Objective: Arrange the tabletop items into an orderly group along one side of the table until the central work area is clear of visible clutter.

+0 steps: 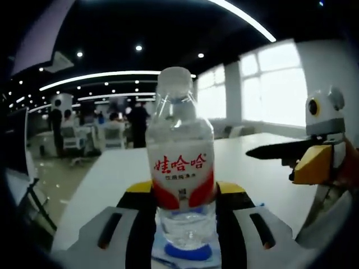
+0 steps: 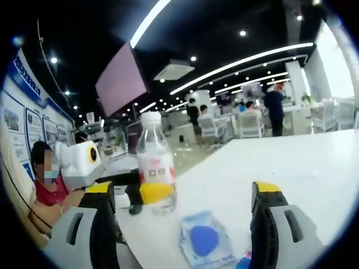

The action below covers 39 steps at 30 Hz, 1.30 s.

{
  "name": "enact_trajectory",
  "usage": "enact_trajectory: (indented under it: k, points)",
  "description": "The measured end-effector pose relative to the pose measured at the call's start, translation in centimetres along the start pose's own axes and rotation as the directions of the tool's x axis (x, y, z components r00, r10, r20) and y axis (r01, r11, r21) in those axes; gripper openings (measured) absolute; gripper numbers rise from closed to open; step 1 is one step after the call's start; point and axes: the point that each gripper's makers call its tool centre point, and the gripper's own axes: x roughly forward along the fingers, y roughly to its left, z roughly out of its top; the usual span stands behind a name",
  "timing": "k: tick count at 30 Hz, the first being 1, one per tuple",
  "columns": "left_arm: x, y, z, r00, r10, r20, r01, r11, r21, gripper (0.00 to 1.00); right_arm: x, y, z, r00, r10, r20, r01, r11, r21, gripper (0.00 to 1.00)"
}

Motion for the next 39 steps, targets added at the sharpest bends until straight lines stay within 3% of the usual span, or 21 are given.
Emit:
enact_trajectory:
  k: [10, 24, 32, 39]
  points:
    - [1.8, 3.1, 0.2, 0.998, 0.057, -0.003, -0.057, 0.998, 0.019, 0.38, -1.1, -2.6, -0.7, 1.000, -0.029, -0.003, 0.029, 0.999, 0.031, 1.00]
    - [4.1, 8.6, 0.5, 0.992, 0.126, -0.009, -0.126, 0.992, 0.020, 0.38, -1.6, -5.4, -4.0, 0.997, -0.054, -0.058, 0.060, 0.994, 0.095, 0.99]
    - [6.6, 11.4, 0.1, 0.989, 0.146, -0.016, -0.146, 0.989, 0.021, 0.38, -1.8, -7.0, -5.9, 0.993, -0.078, -0.093, 0.088, 0.990, 0.114, 0.99]
    - [9.6, 12.3, -0.9, 0.990, 0.136, -0.033, -0.135, 0.990, 0.035, 0.38, -2.0, -9.6, -8.3, 0.981, -0.129, -0.147, 0.149, 0.980, 0.134, 0.99]
